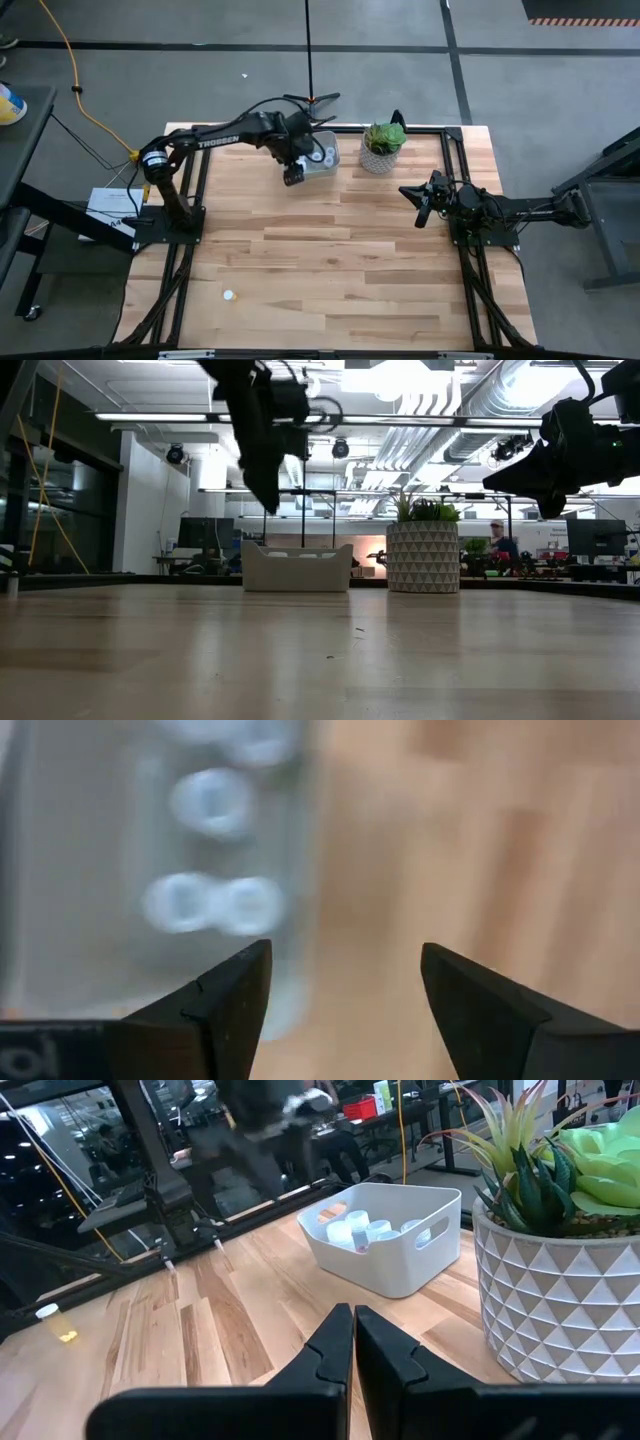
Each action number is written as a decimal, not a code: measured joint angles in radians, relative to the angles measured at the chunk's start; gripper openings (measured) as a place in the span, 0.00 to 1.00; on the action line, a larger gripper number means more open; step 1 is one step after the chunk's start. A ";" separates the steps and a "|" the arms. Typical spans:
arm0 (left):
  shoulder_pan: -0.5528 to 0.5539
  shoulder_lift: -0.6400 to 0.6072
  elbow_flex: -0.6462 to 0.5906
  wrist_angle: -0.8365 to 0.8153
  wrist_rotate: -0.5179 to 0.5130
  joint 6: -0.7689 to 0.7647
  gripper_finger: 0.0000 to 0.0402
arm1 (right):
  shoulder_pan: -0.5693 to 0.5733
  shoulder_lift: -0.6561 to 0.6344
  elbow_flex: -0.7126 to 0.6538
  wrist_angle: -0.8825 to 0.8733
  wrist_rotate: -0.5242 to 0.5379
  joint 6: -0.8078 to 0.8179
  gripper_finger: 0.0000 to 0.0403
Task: Pick and place pill bottles into a basket
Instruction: Put the yellow pill bottle into the gray bin, then return to Home Position
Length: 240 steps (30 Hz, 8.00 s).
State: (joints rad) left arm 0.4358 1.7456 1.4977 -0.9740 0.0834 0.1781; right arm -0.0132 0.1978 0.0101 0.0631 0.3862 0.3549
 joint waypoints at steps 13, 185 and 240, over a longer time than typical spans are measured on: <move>-0.366 -0.002 0.193 -0.595 0.111 -0.046 0.73 | 0.000 0.000 0.000 0.000 -0.003 0.001 0.02; 0.065 -0.038 -0.151 0.114 -0.101 0.258 0.35 | 0.000 0.038 0.000 0.003 0.081 0.056 0.02; -0.192 -0.319 -0.356 0.974 0.323 -0.207 0.10 | 0.000 0.038 0.000 0.004 0.045 0.023 0.02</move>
State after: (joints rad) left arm 0.2434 1.4266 1.1419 -0.0002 0.4067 -0.0291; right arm -0.0132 0.2356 0.0101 0.0673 0.4311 0.3775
